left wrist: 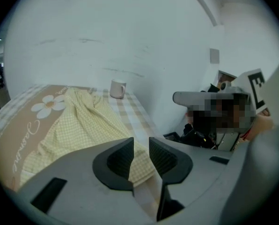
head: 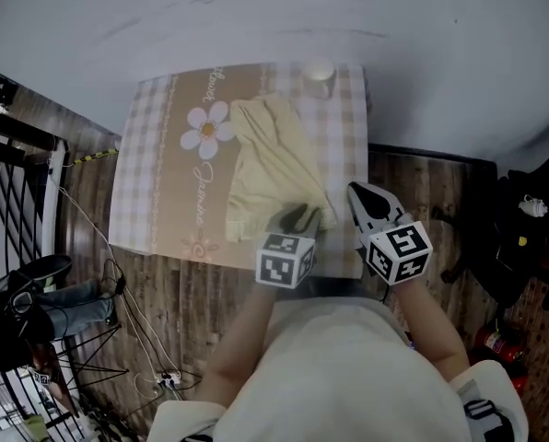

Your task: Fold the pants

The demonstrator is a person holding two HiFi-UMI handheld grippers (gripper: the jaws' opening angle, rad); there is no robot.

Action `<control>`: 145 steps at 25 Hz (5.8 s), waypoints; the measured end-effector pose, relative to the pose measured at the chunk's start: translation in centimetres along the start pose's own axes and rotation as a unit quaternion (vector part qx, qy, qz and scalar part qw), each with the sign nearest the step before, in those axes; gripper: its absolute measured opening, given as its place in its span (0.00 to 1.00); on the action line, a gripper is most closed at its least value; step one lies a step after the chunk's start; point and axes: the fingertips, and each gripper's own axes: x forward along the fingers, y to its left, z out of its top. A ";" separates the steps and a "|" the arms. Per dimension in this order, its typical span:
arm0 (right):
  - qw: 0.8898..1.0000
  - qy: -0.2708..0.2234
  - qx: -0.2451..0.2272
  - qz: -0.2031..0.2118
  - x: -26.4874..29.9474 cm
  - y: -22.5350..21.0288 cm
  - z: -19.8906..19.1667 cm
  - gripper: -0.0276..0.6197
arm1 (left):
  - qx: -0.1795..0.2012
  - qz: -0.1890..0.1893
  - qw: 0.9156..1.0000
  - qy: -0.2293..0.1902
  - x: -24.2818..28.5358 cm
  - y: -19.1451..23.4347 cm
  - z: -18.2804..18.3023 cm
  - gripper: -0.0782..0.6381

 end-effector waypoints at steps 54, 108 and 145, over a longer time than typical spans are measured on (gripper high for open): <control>0.959 0.252 -0.129 -0.026 31.1 -6.5 -2.1 0.17 | -0.063 0.047 0.997 0.014 9.6 28.5 11.1 0.30; 0.992 0.122 -0.021 0.019 6.8 5.8 -7.8 0.08 | 0.093 0.034 0.995 -0.003 -5.4 12.5 -1.9 0.19; 0.999 -0.011 -0.035 -0.037 -6.8 15.9 -6.4 0.05 | 0.024 0.051 0.990 -0.126 -18.3 4.5 -6.2 0.13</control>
